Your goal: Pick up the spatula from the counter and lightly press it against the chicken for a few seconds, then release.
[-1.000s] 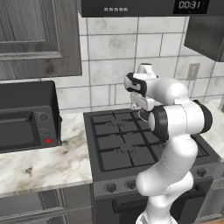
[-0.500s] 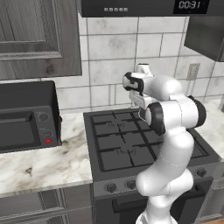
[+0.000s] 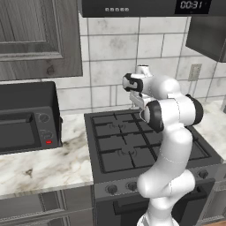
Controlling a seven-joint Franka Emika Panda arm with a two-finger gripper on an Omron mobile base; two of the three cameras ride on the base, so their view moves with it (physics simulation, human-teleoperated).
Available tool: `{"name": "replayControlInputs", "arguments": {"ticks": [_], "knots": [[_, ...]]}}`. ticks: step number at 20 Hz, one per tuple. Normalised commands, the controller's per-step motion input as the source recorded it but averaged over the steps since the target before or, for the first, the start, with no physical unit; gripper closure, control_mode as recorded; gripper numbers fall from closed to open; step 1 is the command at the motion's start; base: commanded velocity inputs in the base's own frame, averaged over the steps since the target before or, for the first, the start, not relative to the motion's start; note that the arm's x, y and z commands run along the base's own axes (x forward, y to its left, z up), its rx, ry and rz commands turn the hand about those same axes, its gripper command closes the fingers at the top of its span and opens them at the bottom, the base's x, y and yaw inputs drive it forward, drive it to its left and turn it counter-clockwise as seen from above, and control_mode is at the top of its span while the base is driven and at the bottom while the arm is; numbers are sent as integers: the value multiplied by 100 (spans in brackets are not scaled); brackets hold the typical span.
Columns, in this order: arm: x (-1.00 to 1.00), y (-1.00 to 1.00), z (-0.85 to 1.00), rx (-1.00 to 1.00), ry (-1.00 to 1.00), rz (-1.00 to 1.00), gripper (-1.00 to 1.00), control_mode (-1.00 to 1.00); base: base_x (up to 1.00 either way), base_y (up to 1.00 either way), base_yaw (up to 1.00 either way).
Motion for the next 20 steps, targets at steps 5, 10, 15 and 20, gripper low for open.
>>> {"name": "replayControlInputs", "arguments": {"ticks": [5,10,15,20], "knots": [[7,-9,-12,0,0,-2,100,-100,0,0,0],[3,-6,-12,0,0,-2,100,-100,0,0,0],[1,-2,-13,0,0,-1,100,-100,0,0,0],[3,-1,-10,0,0,0,100,-100,0,0,0]]}}
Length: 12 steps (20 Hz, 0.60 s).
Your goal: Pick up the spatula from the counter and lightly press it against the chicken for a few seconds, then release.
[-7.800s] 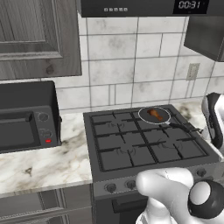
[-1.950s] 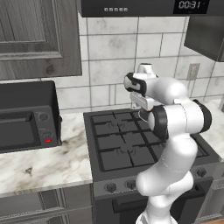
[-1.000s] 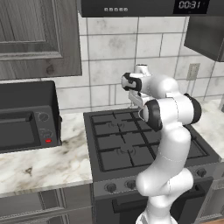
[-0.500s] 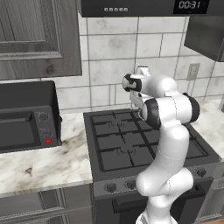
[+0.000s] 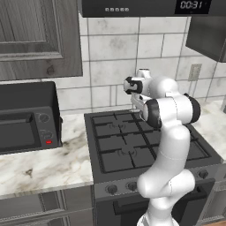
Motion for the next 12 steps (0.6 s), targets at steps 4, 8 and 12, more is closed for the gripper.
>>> {"name": "replayControlInputs", "arguments": {"ticks": [4,8,12], "knots": [[3,-2,-8,0,0,0,100,-100,0,0,0],[2,0,-7,0,0,0,100,-100,0,0,0],[6,0,-7,0,0,0,100,-100,0,0,0]]}}
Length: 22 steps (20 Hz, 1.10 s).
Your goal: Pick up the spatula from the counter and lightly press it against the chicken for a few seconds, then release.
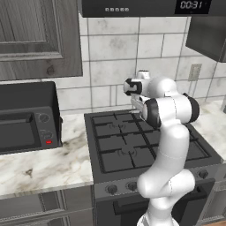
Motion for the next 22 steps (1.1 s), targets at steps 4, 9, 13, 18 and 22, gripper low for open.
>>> {"name": "replayControlInputs", "arguments": {"ticks": [4,9,13,18,22], "knots": [[12,0,-6,0,0,0,100,-100,0,0,0],[16,-1,-4,0,0,0,100,-100,0,0,0],[24,-4,-3,0,0,0,100,-100,0,0,0],[24,-5,-7,0,0,0,100,-100,0,0,0],[20,-4,-12,0,0,0,100,-100,0,0,0]]}}
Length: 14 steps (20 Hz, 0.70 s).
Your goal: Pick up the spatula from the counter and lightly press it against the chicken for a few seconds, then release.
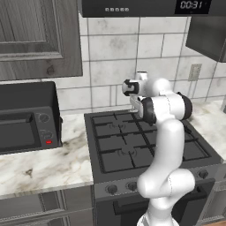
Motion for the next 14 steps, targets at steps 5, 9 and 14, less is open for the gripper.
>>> {"name": "replayControlInputs", "arguments": {"ticks": [5,9,14], "knots": [[23,-2,-14,0,1,0,100,-100,0,0,0],[18,-4,-14,0,1,0,100,-100,0,0,0],[17,-6,-11,0,0,0,100,-100,0,0,0]]}}
